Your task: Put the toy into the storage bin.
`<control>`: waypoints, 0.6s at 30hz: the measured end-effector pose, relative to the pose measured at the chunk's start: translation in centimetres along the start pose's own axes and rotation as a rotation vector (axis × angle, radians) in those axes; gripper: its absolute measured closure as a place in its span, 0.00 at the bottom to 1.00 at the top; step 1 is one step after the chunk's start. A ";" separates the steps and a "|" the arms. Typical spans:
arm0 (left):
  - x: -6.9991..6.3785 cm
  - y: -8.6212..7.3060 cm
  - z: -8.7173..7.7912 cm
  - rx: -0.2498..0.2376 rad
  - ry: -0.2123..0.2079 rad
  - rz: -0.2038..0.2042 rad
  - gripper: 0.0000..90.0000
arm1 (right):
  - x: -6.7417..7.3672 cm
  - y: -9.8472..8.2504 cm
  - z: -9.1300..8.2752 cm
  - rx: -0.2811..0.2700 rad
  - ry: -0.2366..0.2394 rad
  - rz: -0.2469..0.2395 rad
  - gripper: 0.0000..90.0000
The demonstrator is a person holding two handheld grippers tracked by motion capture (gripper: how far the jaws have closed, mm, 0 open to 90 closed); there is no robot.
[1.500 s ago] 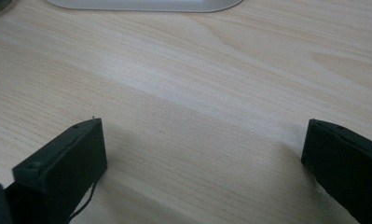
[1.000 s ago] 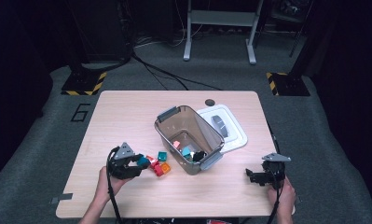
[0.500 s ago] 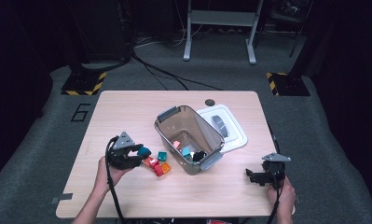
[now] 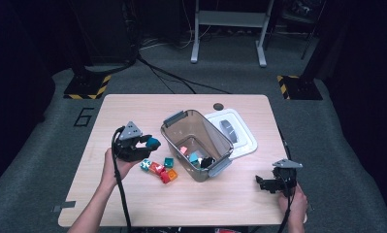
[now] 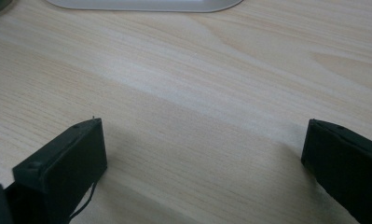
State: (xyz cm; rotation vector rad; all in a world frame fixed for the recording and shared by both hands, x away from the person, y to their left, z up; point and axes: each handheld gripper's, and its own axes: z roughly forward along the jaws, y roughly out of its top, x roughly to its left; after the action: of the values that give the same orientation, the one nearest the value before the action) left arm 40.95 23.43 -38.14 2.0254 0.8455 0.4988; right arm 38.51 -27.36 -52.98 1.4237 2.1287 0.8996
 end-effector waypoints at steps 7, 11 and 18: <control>0.6 2.4 1.0 -0.028 -0.009 -0.005 0.62 | 0.0 0.0 0.0 -0.001 -0.003 0.001 0.00; 0.6 3.4 2.0 -0.030 -0.021 -0.005 0.62 | 0.0 0.0 0.0 -0.001 -0.003 0.000 0.00; 0.3 4.8 4.2 -0.019 -0.047 0.018 0.62 | 0.0 0.0 0.0 0.000 0.000 0.001 0.00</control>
State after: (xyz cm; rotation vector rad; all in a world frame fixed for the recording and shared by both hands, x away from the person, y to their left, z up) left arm 45.56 19.35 -36.41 2.0212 0.7926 0.4659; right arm 38.51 -27.36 -52.98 1.4242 2.1280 0.8999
